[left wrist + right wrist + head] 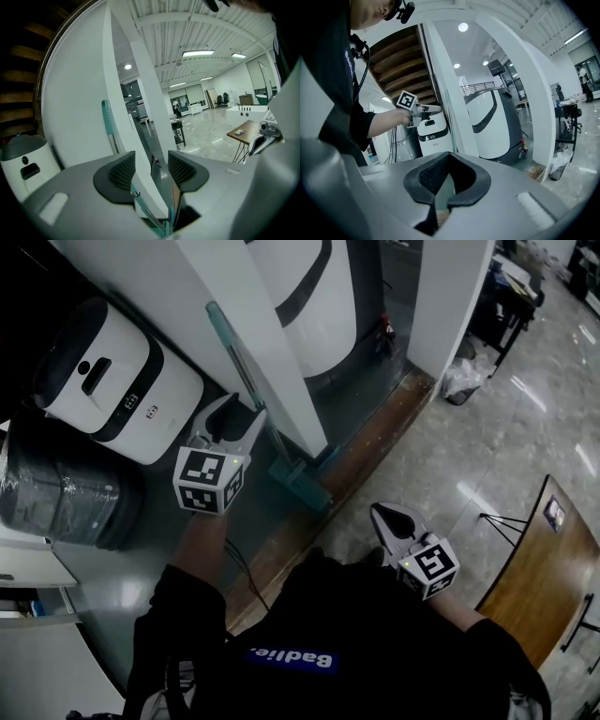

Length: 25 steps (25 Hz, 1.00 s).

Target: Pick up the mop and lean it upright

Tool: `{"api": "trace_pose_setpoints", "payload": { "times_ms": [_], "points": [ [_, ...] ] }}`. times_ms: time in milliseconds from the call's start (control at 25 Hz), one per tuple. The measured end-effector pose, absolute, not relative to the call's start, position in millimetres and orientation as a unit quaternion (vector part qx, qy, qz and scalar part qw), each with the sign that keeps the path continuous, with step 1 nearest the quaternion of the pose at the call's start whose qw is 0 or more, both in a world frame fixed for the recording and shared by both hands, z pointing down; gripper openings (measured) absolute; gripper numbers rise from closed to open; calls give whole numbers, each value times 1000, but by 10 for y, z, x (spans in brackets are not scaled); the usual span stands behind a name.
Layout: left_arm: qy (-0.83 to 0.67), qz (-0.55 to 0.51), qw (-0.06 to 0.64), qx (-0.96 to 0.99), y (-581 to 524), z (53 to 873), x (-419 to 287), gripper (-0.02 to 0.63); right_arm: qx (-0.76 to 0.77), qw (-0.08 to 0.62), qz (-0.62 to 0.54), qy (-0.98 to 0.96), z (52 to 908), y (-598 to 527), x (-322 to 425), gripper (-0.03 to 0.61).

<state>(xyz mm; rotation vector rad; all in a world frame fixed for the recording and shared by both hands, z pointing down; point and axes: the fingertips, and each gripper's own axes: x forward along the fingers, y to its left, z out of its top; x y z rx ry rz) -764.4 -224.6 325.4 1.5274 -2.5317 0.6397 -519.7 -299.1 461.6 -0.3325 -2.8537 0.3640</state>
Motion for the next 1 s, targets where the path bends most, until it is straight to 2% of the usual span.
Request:
{"api": "trace_pose_setpoints", "payload": {
  "times_ms": [280,760,1000],
  "points": [
    [-807,177,29,563,-2185,3167,-7442,238,-61,119,103,-986,4481,-2804,-5193,5],
    [-743,148,-8,653,-1465,3038,-7194,235,14,120,95,-988,4411,-1648,-5230,5],
    [-720,125,-15,683,-1088,3127,-7046,188,46,135,88,-986,4462,-1195,-5093,5]
  ]
}}
